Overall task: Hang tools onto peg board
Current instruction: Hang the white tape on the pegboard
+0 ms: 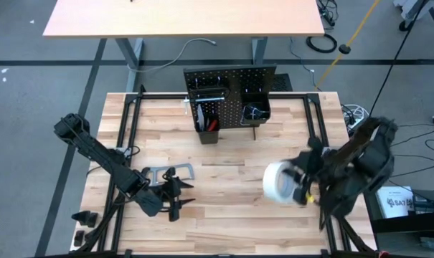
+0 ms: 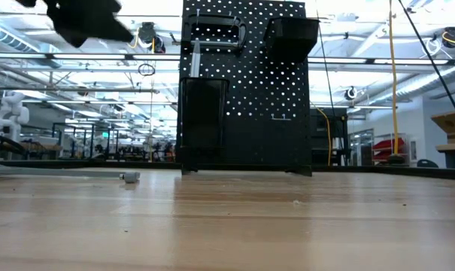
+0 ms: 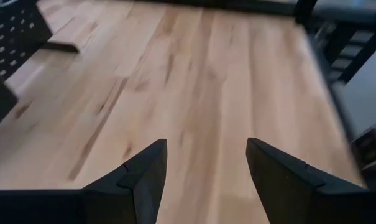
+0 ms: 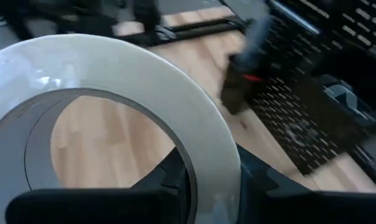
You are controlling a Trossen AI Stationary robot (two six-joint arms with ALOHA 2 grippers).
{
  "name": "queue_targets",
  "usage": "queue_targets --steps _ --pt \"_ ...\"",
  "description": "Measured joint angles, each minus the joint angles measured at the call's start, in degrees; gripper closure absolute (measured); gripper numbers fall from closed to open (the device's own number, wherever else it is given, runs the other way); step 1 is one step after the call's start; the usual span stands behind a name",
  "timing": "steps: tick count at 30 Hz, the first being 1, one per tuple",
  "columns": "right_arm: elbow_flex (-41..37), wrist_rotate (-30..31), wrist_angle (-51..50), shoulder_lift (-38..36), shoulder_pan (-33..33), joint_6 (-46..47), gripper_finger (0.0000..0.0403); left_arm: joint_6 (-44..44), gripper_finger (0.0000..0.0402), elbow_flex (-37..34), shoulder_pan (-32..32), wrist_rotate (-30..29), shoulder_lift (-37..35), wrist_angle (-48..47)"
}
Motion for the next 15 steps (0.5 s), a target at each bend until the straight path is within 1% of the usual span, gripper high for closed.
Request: queue_targets --steps 4,8,11,15 --pt "-16.77 2.90 -0.12 -9.78 -0.04 9.91 0.0335 0.05 0.0178 0.04 0.00 -0.55 1.78 8.51" --pt "-35.16 6.27 0.14 -17.33 -0.04 23.15 0.0335 0.26 0.0178 0.07 0.00 -4.03 7.45 19.26" --pt "-47.68 9.52 2.73 -20.09 -0.07 32.32 0.0335 3.53 0.0178 0.07 0.38 -5.31 13.55 28.33" --pt "-62.15 15.99 10.85 -20.19 -0.04 45.20 0.0335 7.67 0.0178 0.07 1.54 -6.05 22.28 43.53"
